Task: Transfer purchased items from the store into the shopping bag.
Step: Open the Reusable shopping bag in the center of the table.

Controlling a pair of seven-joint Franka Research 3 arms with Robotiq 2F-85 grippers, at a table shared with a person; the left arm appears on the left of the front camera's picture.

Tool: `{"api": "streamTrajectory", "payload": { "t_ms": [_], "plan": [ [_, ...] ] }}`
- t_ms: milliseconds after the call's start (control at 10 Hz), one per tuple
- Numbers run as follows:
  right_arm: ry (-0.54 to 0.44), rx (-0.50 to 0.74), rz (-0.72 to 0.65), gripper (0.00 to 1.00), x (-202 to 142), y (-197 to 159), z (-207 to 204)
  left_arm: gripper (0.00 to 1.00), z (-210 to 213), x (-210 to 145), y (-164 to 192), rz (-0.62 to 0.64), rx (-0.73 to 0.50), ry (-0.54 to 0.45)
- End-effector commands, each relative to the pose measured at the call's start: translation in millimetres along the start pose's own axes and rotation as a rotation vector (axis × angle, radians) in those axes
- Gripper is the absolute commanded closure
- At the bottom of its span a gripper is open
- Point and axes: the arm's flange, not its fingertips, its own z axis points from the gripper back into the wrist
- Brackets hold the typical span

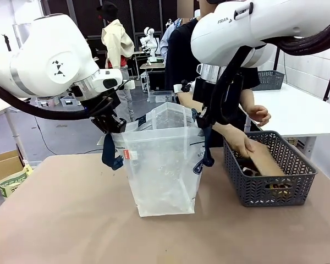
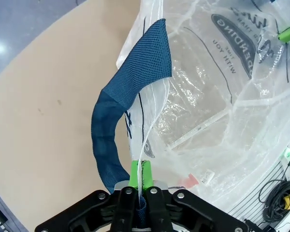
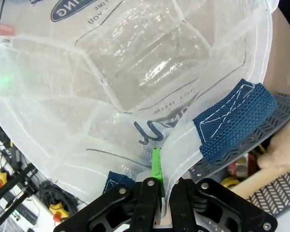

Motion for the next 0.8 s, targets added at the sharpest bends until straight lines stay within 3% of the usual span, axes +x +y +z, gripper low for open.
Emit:
{"api": "streamTrajectory", "payload": {
  "t_ms": [0, 700],
  "plan": [
    [0.003, 0.001, -0.002, 1.0, -1.8, -1.5, -1.2, 1.0, -0.1, -0.8, 1.1, 0.006, 0.013, 0.007],
    [0.0, 0.0, 0.0, 1.0, 0.1, 0.1, 0.0, 1.0, 0.1, -1.5, 1.3, -0.024, -0.006, -0.032]
  ]
}}
